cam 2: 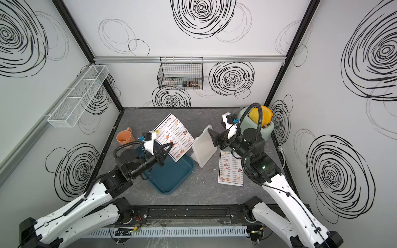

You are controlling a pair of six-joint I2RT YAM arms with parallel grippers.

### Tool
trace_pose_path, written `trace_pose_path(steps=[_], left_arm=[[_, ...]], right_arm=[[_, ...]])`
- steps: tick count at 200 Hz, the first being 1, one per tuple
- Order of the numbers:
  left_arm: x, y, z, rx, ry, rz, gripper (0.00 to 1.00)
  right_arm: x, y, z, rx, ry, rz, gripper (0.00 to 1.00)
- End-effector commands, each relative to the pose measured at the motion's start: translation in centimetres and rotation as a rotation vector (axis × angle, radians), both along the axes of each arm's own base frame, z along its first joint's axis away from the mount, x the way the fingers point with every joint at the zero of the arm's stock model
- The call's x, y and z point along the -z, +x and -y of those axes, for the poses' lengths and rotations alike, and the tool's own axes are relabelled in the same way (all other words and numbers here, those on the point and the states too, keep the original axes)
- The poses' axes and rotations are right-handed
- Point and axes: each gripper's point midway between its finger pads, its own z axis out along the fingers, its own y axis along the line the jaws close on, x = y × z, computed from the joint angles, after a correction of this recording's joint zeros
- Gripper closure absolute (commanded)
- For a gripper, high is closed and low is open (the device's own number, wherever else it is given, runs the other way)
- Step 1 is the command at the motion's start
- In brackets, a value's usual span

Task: Replace the menus in the menu holders
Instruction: Insert the menu into the menu holder.

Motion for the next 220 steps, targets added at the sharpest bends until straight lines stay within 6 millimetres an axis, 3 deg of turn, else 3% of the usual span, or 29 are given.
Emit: trace_pose_path(steps=[1, 111, 220], left_arm=[[-3.4, 0.3, -0.3, -0.016, -0.073, 0.070, 1.00], [-3.5, 0.5, -0.5, -0.026, -0.087, 0.075, 1.00], [-1.8, 0.7, -0.1, -0.011, -0.084, 0.027, 1.00]], right_arm=[[-0.4, -0.4, 0.2, 0.005, 0.009, 0.009, 0.21], [-0.3, -0.3, 0.1, 0.004, 0.008, 0.004, 0.21], [-0.3, -0.3, 0.2, 0.011, 0.003, 0.003, 0.21]])
